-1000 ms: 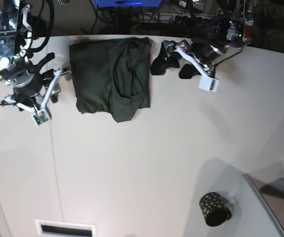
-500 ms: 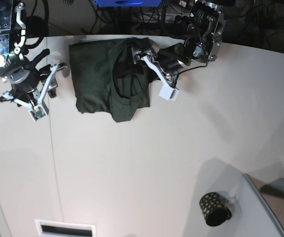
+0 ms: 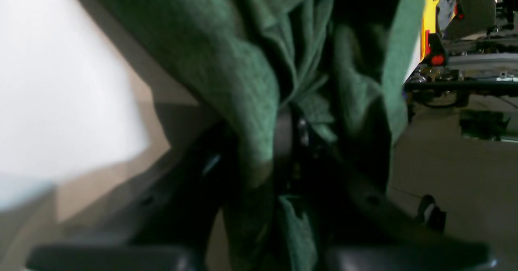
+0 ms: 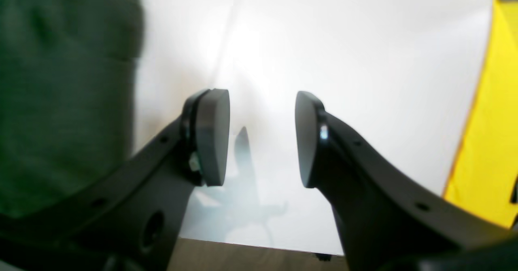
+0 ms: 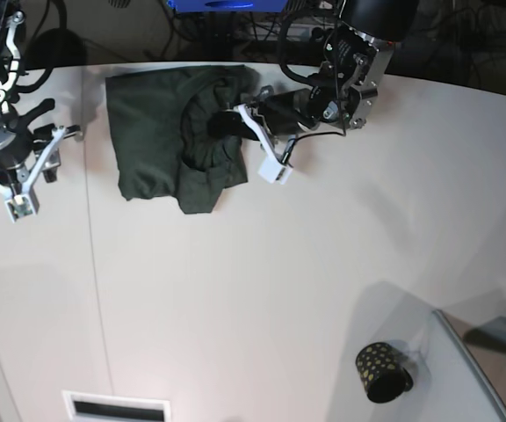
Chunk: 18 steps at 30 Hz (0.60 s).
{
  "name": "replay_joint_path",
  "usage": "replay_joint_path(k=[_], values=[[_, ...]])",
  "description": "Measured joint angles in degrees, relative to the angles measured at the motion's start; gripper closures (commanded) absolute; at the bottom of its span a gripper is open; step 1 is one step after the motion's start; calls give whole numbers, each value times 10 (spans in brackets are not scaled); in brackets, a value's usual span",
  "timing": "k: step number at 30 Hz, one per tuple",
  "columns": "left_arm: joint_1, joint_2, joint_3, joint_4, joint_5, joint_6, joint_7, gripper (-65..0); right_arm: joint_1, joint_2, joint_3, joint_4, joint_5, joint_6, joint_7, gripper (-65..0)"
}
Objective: Layout the t-shirt on the table in an organized manner, then fold the t-shirt properly
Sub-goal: 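Press and flatten the folded bundle with the left gripper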
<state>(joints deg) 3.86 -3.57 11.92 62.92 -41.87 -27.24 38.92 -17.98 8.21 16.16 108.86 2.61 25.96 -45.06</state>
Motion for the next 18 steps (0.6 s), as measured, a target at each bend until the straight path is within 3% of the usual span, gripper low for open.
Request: replay_joint_path(k=[6,11,14,18], values=[[-14,-56,5,25,-3,5,6,0,0,0,15,0,0,0,0,-245],[-54,-116,20,71,11,11,116,0,0,-3,15,0,0,0,0,-245],[-112,-161,94,77,15,15,158,0,1,-6,14,0,0,0,1,-245],[-210,-216,267,77,16,16,159,0,2,-6,12,0,0,0,1,-245]])
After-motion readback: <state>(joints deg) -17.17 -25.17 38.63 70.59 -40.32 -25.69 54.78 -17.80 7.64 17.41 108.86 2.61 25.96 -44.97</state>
